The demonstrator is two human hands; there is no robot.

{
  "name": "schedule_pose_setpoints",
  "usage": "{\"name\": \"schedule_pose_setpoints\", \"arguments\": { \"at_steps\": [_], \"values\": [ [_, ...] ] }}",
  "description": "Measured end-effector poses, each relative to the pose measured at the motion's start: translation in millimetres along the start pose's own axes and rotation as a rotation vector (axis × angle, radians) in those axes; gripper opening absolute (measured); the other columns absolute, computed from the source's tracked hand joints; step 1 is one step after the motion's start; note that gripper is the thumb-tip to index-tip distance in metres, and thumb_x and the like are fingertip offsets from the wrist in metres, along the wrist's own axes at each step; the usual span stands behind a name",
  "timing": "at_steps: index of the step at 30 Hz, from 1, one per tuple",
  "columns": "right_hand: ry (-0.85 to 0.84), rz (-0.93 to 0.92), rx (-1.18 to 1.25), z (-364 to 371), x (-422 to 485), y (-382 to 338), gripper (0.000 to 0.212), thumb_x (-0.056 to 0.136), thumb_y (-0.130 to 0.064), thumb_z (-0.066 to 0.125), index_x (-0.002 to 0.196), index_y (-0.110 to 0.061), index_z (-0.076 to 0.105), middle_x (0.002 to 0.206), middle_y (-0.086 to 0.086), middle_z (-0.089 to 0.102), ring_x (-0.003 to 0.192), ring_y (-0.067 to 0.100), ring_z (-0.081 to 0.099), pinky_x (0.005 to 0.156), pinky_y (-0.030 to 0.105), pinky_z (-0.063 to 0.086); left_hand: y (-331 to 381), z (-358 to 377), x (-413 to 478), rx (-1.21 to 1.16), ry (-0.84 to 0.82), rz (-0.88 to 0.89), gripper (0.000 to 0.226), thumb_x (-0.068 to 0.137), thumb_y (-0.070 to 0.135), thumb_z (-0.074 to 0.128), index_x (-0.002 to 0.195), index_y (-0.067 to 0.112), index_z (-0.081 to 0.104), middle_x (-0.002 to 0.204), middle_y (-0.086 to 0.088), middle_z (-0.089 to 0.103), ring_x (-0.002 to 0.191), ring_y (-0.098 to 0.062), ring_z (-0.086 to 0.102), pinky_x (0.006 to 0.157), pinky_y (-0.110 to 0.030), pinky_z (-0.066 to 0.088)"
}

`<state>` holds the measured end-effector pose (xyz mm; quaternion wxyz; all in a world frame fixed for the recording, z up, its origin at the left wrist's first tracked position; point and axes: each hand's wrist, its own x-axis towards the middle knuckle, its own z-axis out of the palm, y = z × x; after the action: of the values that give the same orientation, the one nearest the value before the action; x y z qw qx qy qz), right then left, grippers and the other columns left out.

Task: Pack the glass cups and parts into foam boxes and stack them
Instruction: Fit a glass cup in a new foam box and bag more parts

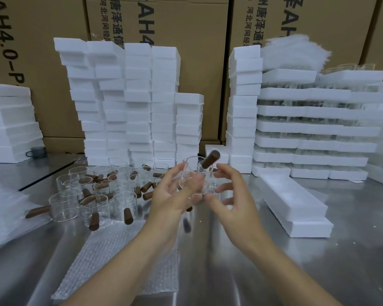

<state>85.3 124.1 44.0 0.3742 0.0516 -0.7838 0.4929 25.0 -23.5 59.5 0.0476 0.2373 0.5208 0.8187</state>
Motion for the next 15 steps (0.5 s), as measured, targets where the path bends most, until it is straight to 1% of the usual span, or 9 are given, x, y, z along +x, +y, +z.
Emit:
{"name": "schedule_pose_setpoints", "arguments": {
  "at_steps": [2, 3, 4, 6, 8, 10, 11, 13, 15],
  "values": [
    [-0.054, -0.017, -0.066, 2, -1, 2, 0.07, 0.089, -0.049, 0.075, 0.152, -0.048, 0.042, 0.14, -0.03, 0.051, 0.128, -0.001, 0.055, 0.098, 0.019, 0.05, 3, 3, -3, -0.095, -0.116, -0.113, 0.102, 0.057, 0.071, 0.096, 0.145, 0.032, 0.061, 0.137, -0.001, 0.074, 0.127, -0.017, 0.071, 0.102, -0.037, 0.058],
    [-0.053, -0.025, -0.08, 3, -1, 2, 0.072, 0.09, -0.05, 0.075, 0.153, -0.048, 0.041, 0.143, -0.032, 0.049, 0.132, -0.001, 0.053, 0.104, 0.024, 0.049, 4, 5, -4, -0.127, -0.173, -0.159, 0.098, 0.061, 0.072, 0.093, 0.145, 0.031, 0.062, 0.138, -0.003, 0.074, 0.131, -0.015, 0.068, 0.107, -0.038, 0.053],
    [-0.032, -0.037, -0.082, 3, 0, 2, 0.069, 0.09, -0.05, 0.076, 0.151, -0.047, 0.044, 0.141, -0.033, 0.05, 0.134, -0.001, 0.052, 0.106, 0.029, 0.049, 4, 6, -5, -0.164, -0.215, -0.2, 0.091, 0.068, 0.072, 0.09, 0.145, 0.032, 0.063, 0.14, -0.004, 0.072, 0.133, -0.014, 0.066, 0.111, -0.039, 0.049],
    [0.039, -0.081, -0.109, 2, 2, 2, 0.061, 0.09, -0.045, 0.078, 0.145, -0.043, 0.051, 0.135, -0.03, 0.055, 0.133, 0.001, 0.053, 0.106, 0.033, 0.051, 1, 8, -5, -0.216, -0.24, -0.253, 0.076, 0.084, 0.067, 0.078, 0.148, 0.03, 0.062, 0.144, -0.003, 0.07, 0.137, -0.014, 0.064, 0.116, -0.041, 0.045],
    [0.097, -0.109, -0.18, -1, 4, 3, 0.061, 0.092, -0.04, 0.081, 0.146, -0.039, 0.053, 0.134, -0.027, 0.057, 0.133, 0.003, 0.053, 0.107, 0.033, 0.05, -4, 8, -5, -0.23, -0.185, -0.254, 0.067, 0.091, 0.061, 0.073, 0.147, 0.026, 0.064, 0.143, -0.003, 0.071, 0.135, -0.018, 0.066, 0.114, -0.042, 0.05],
    [0.124, -0.125, -0.247, -5, 6, 4, 0.065, 0.092, -0.033, 0.081, 0.15, -0.036, 0.052, 0.135, -0.024, 0.056, 0.134, 0.003, 0.05, 0.109, 0.032, 0.047, -6, 8, -6, -0.21, -0.136, -0.22, 0.058, 0.089, 0.056, 0.079, 0.137, 0.025, 0.073, 0.136, -0.005, 0.075, 0.127, -0.023, 0.071, 0.104, -0.039, 0.059],
    [0.123, -0.135, -0.269, -6, 7, 4, 0.067, 0.092, -0.031, 0.081, 0.152, -0.034, 0.051, 0.136, -0.023, 0.056, 0.135, 0.003, 0.05, 0.11, 0.032, 0.047, -6, 9, -8, -0.198, -0.129, -0.208, 0.055, 0.088, 0.052, 0.082, 0.134, 0.023, 0.075, 0.134, -0.006, 0.075, 0.125, -0.025, 0.072, 0.102, -0.037, 0.061],
    [0.11, -0.149, -0.266, -7, 8, 3, 0.069, 0.093, -0.034, 0.08, 0.154, -0.034, 0.049, 0.136, -0.023, 0.055, 0.135, 0.003, 0.05, 0.109, 0.028, 0.046, -5, 10, -8, -0.212, -0.097, -0.217, 0.057, 0.088, 0.045, 0.087, 0.134, 0.015, 0.073, 0.133, -0.012, 0.075, 0.123, -0.029, 0.073, 0.101, -0.037, 0.061],
    [0.095, -0.13, -0.224, -8, 8, 2, 0.07, 0.091, -0.037, 0.081, 0.153, -0.038, 0.049, 0.136, -0.026, 0.056, 0.135, 0.0, 0.05, 0.108, 0.022, 0.044, -5, 11, -7, -0.299, -0.056, -0.275, 0.061, 0.085, 0.042, 0.086, 0.132, 0.007, 0.07, 0.128, -0.017, 0.077, 0.119, -0.031, 0.075, 0.097, -0.038, 0.063]
  ]
}}
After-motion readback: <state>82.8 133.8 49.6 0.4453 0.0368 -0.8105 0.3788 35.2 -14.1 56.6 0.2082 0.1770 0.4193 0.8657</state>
